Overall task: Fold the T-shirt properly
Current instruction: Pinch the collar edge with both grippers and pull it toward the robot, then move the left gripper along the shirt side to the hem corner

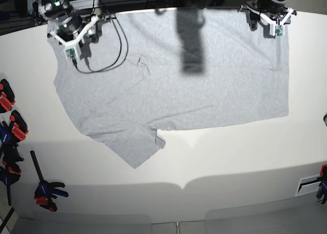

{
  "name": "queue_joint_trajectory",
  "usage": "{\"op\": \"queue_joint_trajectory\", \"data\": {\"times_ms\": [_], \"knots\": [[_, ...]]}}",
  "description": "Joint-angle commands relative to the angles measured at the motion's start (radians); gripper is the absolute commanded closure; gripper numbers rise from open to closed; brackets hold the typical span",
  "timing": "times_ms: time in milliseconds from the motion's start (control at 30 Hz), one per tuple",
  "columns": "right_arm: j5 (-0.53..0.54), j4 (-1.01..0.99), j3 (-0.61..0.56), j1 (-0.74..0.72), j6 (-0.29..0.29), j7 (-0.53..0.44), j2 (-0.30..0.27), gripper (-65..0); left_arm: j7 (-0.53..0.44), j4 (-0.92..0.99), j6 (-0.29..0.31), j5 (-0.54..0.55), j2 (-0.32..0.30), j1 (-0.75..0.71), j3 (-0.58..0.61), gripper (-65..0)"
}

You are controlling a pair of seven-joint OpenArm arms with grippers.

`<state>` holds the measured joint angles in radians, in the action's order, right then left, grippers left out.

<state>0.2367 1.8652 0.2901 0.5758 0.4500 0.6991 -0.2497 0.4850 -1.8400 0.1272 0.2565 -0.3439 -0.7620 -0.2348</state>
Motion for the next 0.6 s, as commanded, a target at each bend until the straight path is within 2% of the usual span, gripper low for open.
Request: {"op": "queue_joint_trajectory", "data": {"times_ms": [0,267,367,433,500,567], "knots": [[0.006,0.020,0.004,-0.010,0.006,-0.022,-0.011,-28.0,0.002,-0.034,0.000,-0.002,-0.006,-0.014,-0.001,-35.0],[0.006,0.020,0.004,-0.078,0.006,-0.029,-0.011,-28.0,-0.012,-0.171,0.000,-0.014,-0.006,-0.014,-0.002,-35.0],[0.006,0.020,0.004,-0.100,0.006,-0.023,-0.011,-28.1,-0.016,-0.201,-0.008,-0.095,-0.006,-0.013,-0.002,-35.0],[0.007,0.020,0.004,-0.114,0.006,-0.019,-0.011,-28.1,-0.018,-0.210,-0.048,-0.156,-0.008,-0.006,-0.002,-35.0],[0.010,0.020,0.004,-0.126,0.006,-0.013,-0.011,-29.9,0.031,-0.210,-0.063,-0.203,-0.016,0.023,-0.002,-35.0],[0.010,0.020,0.004,-0.138,0.008,0.024,-0.011,-34.6,0.087,-0.210,-0.063,-0.204,-0.032,0.063,-0.002,-35.0]]}}
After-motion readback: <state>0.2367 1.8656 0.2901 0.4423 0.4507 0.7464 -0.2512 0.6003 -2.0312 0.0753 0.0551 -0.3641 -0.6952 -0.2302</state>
